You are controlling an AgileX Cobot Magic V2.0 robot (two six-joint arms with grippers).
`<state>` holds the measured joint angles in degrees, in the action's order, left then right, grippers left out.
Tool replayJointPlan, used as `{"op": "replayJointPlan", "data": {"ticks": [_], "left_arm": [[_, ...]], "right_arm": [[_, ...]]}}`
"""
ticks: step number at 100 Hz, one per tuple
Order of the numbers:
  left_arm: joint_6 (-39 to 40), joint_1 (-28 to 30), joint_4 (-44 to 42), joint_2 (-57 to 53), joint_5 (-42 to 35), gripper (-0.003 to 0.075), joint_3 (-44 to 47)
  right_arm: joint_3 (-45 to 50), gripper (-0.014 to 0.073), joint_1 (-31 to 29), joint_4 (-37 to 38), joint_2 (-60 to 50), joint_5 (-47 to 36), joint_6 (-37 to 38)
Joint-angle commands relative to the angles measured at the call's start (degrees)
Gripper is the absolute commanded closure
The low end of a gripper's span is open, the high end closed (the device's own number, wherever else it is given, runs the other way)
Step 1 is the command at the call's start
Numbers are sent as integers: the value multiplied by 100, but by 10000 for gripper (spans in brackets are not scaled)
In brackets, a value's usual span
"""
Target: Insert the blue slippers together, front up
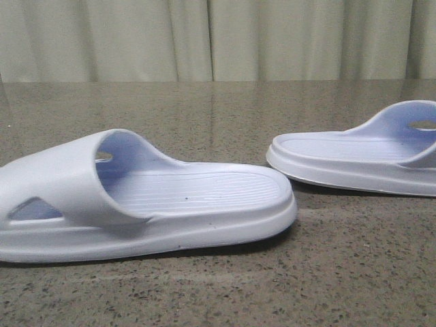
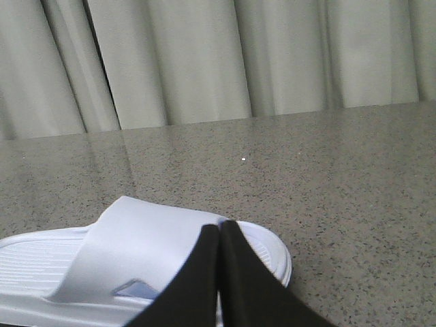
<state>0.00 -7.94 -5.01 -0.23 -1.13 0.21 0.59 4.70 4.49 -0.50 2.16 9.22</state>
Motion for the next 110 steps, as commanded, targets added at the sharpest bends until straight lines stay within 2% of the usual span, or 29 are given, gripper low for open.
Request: {"op": "replayJointPlan", "data": {"ticks": [1,75,98,110], "left_arm": [[47,-29,12,-166,-470,704,40],[47,-29,12,-166,-505,705,40],[47,-29,1357,-166,-888,705,-94],[47,-18,1566,-134,-399,705,-495]], "right_arm": [[115,701,-40,27,-117,-437,-20],[115,701,-40,27,-117,-506,-20],[-207,700,-40,27,-117,-569,-20],[-727,700,-40,27,-94,-115,-20]]}}
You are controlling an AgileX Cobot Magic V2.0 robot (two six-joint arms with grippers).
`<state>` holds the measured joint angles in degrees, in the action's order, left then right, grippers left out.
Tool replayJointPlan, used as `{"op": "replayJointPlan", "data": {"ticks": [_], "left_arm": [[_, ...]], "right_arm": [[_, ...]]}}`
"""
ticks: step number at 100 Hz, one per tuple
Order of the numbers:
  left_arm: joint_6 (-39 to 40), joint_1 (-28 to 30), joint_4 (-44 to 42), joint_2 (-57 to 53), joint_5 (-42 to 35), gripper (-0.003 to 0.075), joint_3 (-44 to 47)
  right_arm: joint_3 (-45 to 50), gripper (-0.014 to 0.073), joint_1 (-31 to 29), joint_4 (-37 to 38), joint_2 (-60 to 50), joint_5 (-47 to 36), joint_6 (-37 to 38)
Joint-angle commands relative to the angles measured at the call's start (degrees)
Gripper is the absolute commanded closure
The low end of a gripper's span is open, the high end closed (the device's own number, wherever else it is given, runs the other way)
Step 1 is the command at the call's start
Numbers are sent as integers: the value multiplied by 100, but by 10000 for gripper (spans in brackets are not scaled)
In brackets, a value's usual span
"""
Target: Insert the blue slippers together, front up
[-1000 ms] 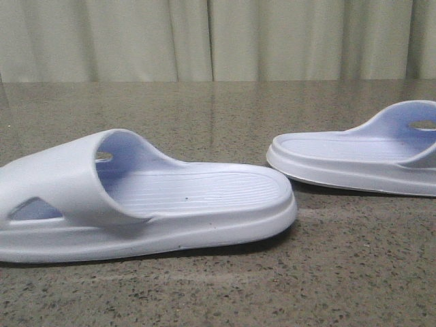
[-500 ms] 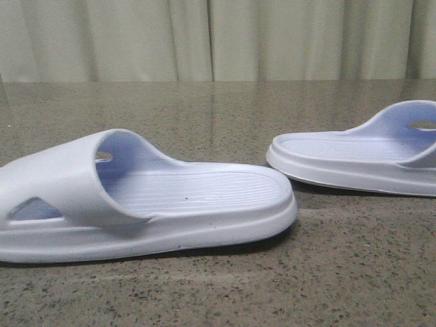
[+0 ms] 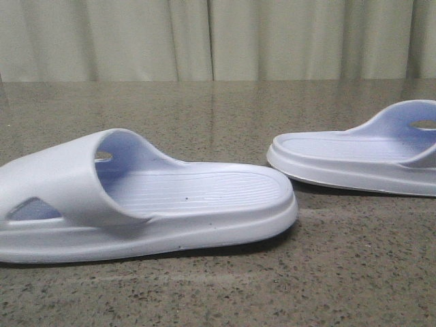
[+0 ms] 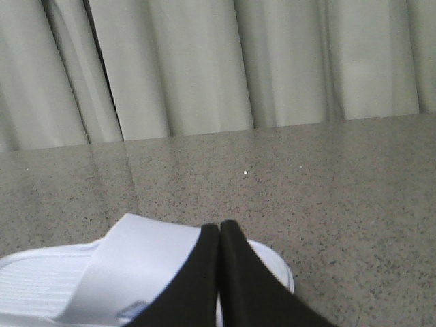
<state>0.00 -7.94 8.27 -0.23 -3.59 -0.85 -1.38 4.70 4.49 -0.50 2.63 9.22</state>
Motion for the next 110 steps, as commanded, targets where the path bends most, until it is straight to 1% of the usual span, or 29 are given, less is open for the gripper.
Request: {"op": "replayJointPlan", "data": {"ticks": [1,5,17,29,40,52,66,78,85,89,96,104,110], "left_arm": [[47,-18,255,-133,-59,705,-451],[47,-18,325,-82,179,705,-649],[47,-18,617,217,1243,705,-1300],[47,-18,950,723,1900,705,-1953],[47,-18,1281,1229,2162,705,-2494],[47,-18,1632,1649,2435,705,-2867],[47,-18,1954,1886,2502,704,-2892],[47,-18,1996,1923,2661,697,-2869],[47,-18,2066,1923,2736,649,-2869],[38,-18,2108,1923,2778,598,-2869],[38,-18,2177,1923,2874,487,-2869],[38,-18,2241,1923,2926,349,-2869],[38,-18,2261,1923,2926,283,-2869]], "right_arm": [[-567,700,-40,27,-78,-125,-20],[-787,700,-40,27,-24,111,-20],[-1424,695,-40,27,291,775,-20],[-2001,681,-40,27,807,1200,-20],[-2454,681,-40,27,1351,1377,-20],[-2816,682,-40,0,1817,1534,-20],[-2919,682,-40,-23,2121,1607,-20],[-2919,678,-40,-166,2220,1733,-20],[-2906,642,-40,-252,2220,1742,-20],[-2906,608,-40,-280,2220,1742,-20],[-2906,515,-40,-344,2220,1742,-20],[-2906,390,-40,-351,2220,1742,-20],[-2906,321,-40,-377,2220,1730,-20]]}}
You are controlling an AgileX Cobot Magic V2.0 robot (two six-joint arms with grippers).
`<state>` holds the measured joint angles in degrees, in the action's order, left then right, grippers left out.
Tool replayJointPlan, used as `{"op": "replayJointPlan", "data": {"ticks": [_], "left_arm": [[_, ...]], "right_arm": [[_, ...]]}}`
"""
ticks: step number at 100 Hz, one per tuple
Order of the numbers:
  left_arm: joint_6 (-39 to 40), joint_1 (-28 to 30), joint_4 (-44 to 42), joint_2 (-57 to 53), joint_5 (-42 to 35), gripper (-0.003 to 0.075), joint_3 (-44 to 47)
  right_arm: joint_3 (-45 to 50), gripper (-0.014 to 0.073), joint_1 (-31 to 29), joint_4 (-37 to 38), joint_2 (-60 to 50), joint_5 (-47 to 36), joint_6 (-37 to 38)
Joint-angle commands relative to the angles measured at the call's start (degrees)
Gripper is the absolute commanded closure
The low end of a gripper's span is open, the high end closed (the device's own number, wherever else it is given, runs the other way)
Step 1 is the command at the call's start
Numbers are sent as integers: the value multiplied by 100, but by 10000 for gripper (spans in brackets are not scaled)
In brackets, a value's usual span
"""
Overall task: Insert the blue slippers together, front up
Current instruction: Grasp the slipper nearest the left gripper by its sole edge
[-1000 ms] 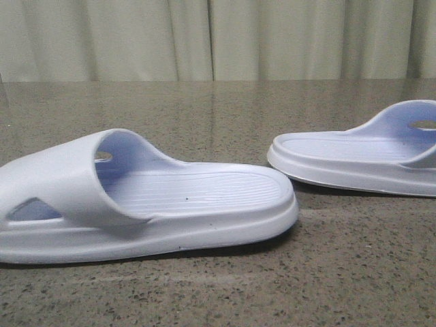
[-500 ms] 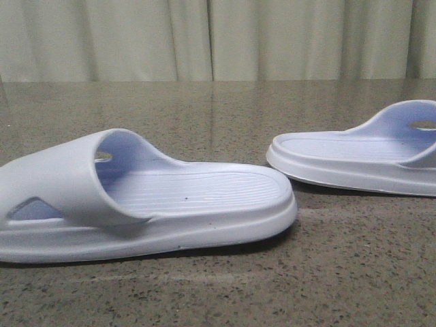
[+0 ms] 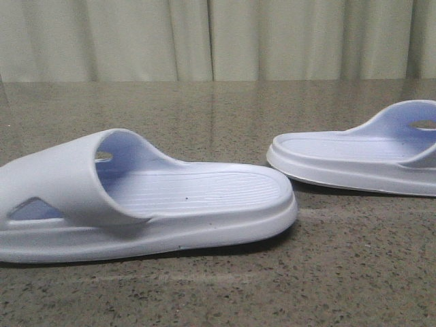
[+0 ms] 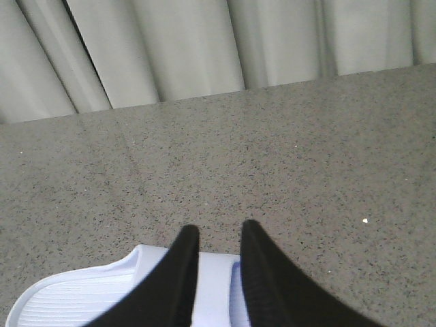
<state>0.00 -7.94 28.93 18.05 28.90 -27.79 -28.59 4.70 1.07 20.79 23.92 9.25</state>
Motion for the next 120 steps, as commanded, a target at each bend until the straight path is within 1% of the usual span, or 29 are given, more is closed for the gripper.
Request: {"op": "replayJointPlan", "data": {"ticks": [1,5,9,23,41,55,78,120], "left_arm": [[38,-18,195,95,-322,272,-174],[38,-18,209,95,-322,258,-174],[38,-18,228,95,-312,261,-174],[38,-18,379,133,-228,265,-120],[49,-18,1181,367,-181,265,282],[49,-18,1468,662,-181,265,507],[49,-18,1707,1194,-222,265,564],[49,-18,1708,2010,-18,265,564]], "right_arm": [[-185,307,-40,-36,91,-399,-22],[-185,277,-40,-36,91,-423,-22],[-185,266,-40,-36,91,-446,-22],[-185,265,-40,-36,91,-578,-22],[-185,265,-40,-47,91,-640,-22],[-185,265,-40,-107,91,-675,-22],[-185,265,-40,-140,91,-664,-22],[-185,265,-40,-153,91,-633,-22]]}}
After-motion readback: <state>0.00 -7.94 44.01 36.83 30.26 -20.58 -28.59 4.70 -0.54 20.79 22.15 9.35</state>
